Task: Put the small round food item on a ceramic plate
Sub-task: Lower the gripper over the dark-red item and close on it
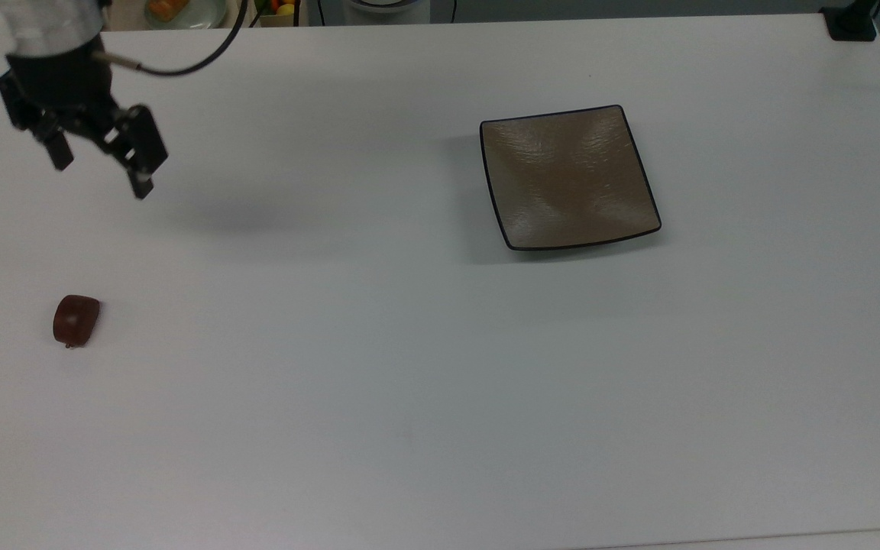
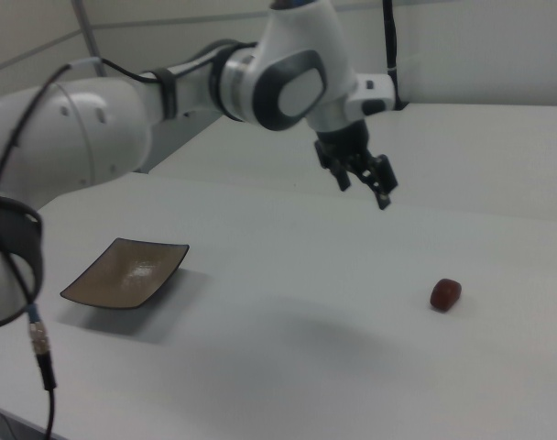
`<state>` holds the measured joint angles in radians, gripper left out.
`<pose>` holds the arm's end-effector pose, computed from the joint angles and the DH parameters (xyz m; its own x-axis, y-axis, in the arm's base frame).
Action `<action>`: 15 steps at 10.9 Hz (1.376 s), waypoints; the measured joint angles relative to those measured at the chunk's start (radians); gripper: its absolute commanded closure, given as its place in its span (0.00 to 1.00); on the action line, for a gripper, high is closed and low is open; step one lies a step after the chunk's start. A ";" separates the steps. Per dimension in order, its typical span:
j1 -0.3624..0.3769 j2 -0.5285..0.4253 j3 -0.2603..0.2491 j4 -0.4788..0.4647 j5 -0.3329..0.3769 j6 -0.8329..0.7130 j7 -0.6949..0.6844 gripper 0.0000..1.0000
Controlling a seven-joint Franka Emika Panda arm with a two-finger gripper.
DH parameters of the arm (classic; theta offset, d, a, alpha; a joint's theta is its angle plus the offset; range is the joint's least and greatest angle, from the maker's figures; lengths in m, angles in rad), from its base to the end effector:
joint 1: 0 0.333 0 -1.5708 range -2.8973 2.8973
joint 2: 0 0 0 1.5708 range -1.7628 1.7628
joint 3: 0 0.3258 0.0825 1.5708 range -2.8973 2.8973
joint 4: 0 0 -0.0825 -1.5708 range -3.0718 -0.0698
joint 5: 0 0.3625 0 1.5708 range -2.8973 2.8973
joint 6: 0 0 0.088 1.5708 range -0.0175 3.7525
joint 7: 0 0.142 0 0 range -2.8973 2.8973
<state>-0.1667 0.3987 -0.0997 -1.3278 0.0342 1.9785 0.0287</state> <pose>0.6733 -0.1676 0.5120 0.9269 -0.2789 0.2512 -0.2875 -0.9578 -0.0024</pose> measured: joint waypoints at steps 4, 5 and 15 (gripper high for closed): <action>-0.048 0.152 -0.003 0.068 -0.001 0.139 0.000 0.00; -0.053 0.182 -0.003 0.068 -0.003 0.168 0.000 0.00; -0.073 0.384 -0.004 0.068 -0.131 0.405 -0.087 0.01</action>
<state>-0.2402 0.7828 -0.1035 -1.2600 -0.0965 2.3837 -0.0578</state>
